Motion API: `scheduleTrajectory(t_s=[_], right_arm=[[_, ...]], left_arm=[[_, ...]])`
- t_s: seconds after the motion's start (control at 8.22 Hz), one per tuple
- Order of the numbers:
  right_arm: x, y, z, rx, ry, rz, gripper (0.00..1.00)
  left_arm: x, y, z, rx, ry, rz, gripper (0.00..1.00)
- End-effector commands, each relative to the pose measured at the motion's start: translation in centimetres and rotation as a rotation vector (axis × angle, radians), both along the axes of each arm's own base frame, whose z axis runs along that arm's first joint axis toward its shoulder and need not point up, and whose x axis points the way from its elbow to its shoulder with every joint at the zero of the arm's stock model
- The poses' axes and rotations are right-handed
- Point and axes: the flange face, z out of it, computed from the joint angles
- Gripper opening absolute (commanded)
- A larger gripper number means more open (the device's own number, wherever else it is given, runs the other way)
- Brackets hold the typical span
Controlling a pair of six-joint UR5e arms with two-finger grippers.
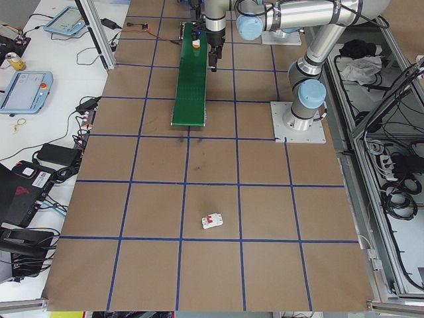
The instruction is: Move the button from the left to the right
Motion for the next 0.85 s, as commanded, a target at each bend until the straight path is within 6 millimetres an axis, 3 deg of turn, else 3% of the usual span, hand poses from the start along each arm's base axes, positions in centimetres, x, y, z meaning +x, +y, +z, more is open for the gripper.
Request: scheduleTrajectory(t_s=[0.0, 0.36, 0.49, 0.61, 0.73], right_arm=[[0.1, -1.0, -1.5, 0.022, -0.008, -0.011, 1.00], [-0.1, -1.5, -3.5, 0.051, 0.013, -0.006, 1.00], [-0.3, -1.6, -4.2, 0.065, 0.036, -0.004, 0.95], [-0.7, -1.7, -4.6, 0.069, 0.076, 0.001, 0.84], [-0.8, -1.7, -4.6, 0.065, 0.086, 0.020, 0.60]], left_arm=[[0.5, -0.4, -0.3, 0.001, -0.039, 0.005, 1.00], [0.4, -0.3, -0.5, 0.003, -0.036, -0.006, 1.00], [0.4, -0.3, -0.1, -0.008, -0.031, 0.001, 1.00], [0.3, 0.2, 1.0, -0.036, -0.040, 0.006, 1.00], [0.4, 0.3, 1.2, -0.040, -0.037, -0.002, 1.00]])
